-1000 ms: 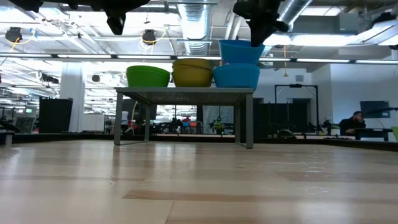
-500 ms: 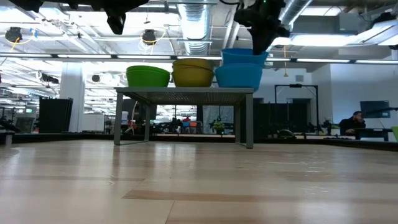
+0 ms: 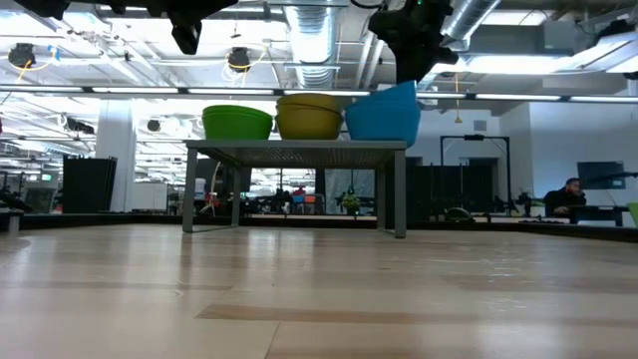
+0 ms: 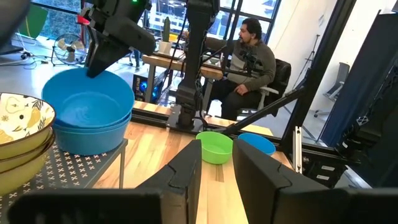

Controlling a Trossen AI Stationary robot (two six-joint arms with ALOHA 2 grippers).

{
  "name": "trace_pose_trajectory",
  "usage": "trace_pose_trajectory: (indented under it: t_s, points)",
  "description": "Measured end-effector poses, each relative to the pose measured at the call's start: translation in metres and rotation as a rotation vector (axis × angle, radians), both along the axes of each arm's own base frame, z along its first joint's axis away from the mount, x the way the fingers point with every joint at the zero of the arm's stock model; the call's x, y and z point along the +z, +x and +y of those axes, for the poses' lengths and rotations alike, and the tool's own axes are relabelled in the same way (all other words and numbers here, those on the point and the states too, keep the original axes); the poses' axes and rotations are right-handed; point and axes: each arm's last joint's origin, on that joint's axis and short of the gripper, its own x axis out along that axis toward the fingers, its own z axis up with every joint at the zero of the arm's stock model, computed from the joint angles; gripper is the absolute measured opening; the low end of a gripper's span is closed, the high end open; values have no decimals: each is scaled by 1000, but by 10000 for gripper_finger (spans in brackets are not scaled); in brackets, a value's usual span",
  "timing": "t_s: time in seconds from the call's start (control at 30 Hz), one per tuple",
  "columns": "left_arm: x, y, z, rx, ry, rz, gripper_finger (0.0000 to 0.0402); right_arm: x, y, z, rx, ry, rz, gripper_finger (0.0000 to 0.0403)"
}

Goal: Pick & Place Mini bowls
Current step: Stack the blue bowl on top of the other blue bowls on the shelf

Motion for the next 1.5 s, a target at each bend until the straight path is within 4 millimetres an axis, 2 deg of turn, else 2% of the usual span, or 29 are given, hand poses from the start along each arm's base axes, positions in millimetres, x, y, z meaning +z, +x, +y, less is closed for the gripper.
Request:
trace_pose_trajectory:
  t_s: [0.23, 0.53, 0.63, 0.83, 1.3, 1.5]
  points:
    - [0, 0, 0, 0, 0, 0, 90, 0, 0, -1, -1, -2, -5, 62]
    - [0, 0, 0, 0, 0, 0, 90, 0, 0, -1, 14, -7, 1, 68]
    - [0, 0, 0, 0, 0, 0, 90, 0, 0, -1, 16, -8, 1, 59]
    - [0, 0, 0, 0, 0, 0, 90, 0, 0, -1, 16, -8, 1, 6]
    - [0, 0, 0, 0, 0, 0, 90, -1, 2, -1, 16, -6, 0, 2]
    - [0, 0, 0, 0, 0, 0, 90, -13, 15, -5, 26, 16, 9, 1]
